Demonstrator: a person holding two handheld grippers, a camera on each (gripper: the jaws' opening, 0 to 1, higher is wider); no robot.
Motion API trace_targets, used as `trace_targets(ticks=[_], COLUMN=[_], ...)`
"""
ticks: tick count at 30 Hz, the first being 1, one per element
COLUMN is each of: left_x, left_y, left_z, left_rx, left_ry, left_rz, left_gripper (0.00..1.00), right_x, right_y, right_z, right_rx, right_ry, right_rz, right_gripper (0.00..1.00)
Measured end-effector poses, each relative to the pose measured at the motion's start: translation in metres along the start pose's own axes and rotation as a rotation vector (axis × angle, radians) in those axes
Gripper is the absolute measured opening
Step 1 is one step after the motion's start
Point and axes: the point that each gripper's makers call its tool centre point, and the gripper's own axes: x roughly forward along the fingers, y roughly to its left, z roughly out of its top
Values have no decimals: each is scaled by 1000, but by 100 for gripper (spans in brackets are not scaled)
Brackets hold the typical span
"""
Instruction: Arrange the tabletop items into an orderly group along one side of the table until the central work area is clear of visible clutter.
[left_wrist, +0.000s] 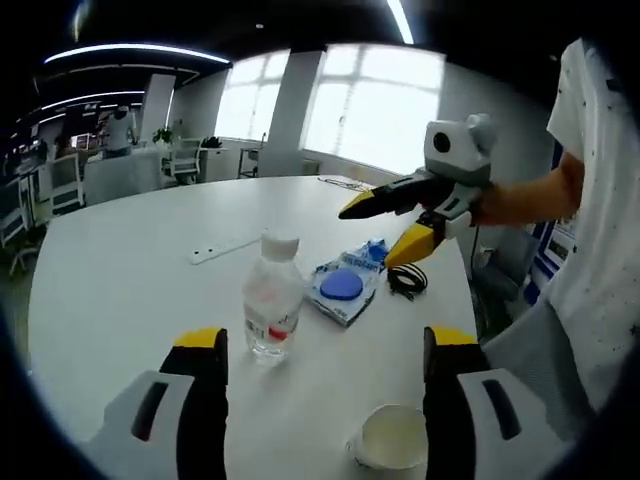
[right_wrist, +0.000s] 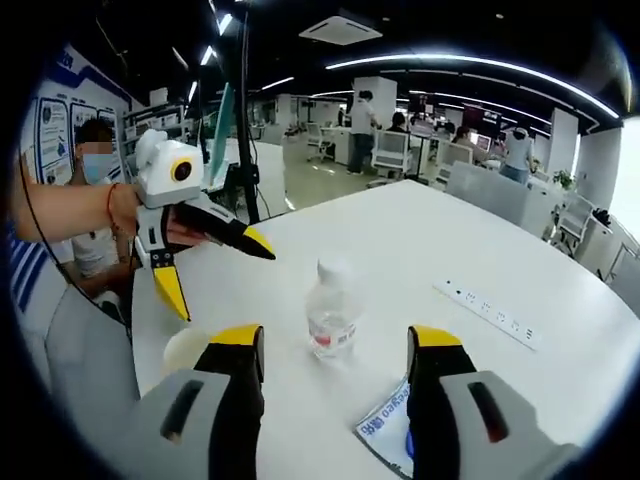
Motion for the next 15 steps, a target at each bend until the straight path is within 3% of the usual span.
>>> trace_targets(ticks=[15], left_x=[-41], left_y=[-25], left_z=[-11], left_rx=[-13], left_ry=[-21], left_rz=[60], left_gripper=[84], right_x=[1], right_y=[52], right_z=[-28], right_rx=[72], right_ry=[131], right_rz=[88], right_gripper=[55])
